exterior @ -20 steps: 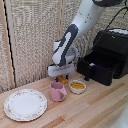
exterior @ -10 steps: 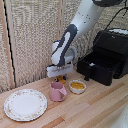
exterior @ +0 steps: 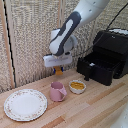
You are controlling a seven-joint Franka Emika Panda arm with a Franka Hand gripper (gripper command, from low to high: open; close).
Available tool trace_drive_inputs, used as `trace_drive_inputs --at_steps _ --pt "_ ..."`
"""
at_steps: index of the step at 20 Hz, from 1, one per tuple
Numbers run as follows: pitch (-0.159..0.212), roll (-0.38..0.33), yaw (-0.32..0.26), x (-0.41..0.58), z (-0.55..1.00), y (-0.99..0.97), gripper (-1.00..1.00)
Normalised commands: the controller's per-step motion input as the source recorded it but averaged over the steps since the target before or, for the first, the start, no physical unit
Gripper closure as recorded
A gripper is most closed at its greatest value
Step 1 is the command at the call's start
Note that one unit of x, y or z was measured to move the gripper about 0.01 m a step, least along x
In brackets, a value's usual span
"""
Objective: Extend the gripper towards the air fryer handle. Grasp the air fryer handle and pull it to open the air fryer. Release the air fryer handle and move the gripper to the bread. Grasp the bread with the gripper and move it to the air fryer basket. Release the bread inside the air fryer and retract the gripper.
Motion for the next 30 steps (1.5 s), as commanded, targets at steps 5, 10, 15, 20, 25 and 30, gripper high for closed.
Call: trace_drive_inputs --at_steps 5,10,15,20,25,30 --pt "-0.018 -0.031 -0.152 0.027 1.0 0.16 1.0" --pt "-0.007 -0.011 -0.17 0.091 0.72 -0.32 1.0" --pt "-0.042 0.0 -0.221 0.128 0.42 -0.52 1.0" --pt "-0.042 0.0 -0.231 0.016 0.35 -0.53 1.0" --pt "-0.014 0.0 -0.268 0.0 0.32 -0.45 1.0" --pt "0.0 0.0 -0.221 -0.013 0.23 -0.59 1.0"
